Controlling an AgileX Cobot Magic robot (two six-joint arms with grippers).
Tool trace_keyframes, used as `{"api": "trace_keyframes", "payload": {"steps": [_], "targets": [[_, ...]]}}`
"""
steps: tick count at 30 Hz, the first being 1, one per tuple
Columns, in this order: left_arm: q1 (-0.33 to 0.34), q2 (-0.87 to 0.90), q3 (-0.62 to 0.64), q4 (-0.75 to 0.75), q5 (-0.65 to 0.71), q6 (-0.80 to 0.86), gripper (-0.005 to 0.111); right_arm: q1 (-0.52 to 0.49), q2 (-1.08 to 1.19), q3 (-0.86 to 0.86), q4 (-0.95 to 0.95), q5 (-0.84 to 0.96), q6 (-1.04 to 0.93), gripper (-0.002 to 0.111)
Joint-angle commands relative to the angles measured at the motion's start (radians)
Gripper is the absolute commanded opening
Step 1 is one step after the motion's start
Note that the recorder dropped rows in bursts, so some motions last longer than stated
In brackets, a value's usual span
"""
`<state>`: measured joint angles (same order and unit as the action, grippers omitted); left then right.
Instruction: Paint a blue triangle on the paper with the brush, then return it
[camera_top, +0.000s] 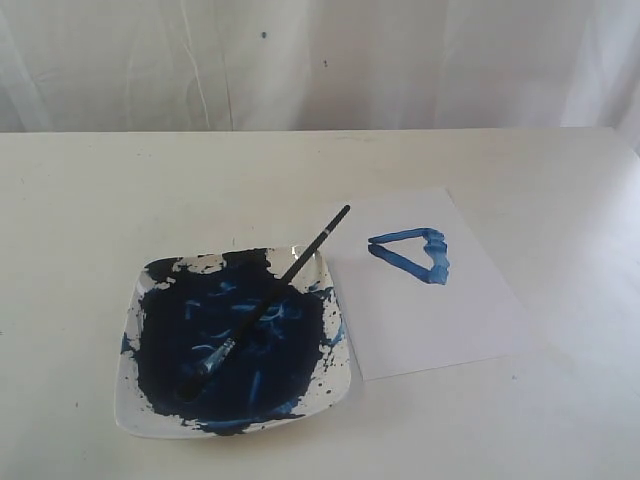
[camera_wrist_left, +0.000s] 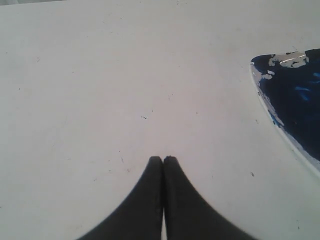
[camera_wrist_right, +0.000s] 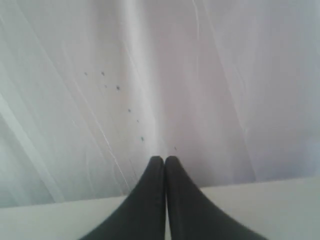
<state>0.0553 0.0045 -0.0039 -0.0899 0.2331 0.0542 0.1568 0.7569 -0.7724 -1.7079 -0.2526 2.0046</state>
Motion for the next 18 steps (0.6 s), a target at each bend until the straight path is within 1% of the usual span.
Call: {"api": "trace_keyframes", "payload": {"steps": [1,5,9,12,14,16,18], "targets": [[0.002,-0.004,0.004,-0.006,0.001,-0.003,0.000,-0.007,-0.180,0.005,-0.035,-0.059,-0.013,0.000],[0.002,-0.004,0.004,-0.006,0.001,-0.003,0.000,-0.007,-0.359,0.008,-0.036,-0.252,-0.048,0.000],[0.002,-0.004,0.004,-0.006,0.001,-0.003,0.000,-0.007,-0.428,0.065,-0.036,-0.330,-0.107,0.000],[0.002,-0.004,0.004,-0.006,0.001,-0.003,0.000,-0.007,-0.431,0.137,-0.036,-0.306,-0.123,0.000],[0.002,-0.004,0.004,-0.006,0.001,-0.003,0.000,-0.007,-0.431,0.194,-0.036,-0.234,-0.105,0.000],[0.002,-0.004,0.004,-0.006,0.001,-0.003,0.000,-0.007,-0.431,0.252,-0.036,-0.080,0.104,0.000],[0.002,-0.004,0.004,-0.006,0.001,-0.003,0.000,-0.007,-0.431,0.311,-0.036,-0.014,0.100,0.000]]}}
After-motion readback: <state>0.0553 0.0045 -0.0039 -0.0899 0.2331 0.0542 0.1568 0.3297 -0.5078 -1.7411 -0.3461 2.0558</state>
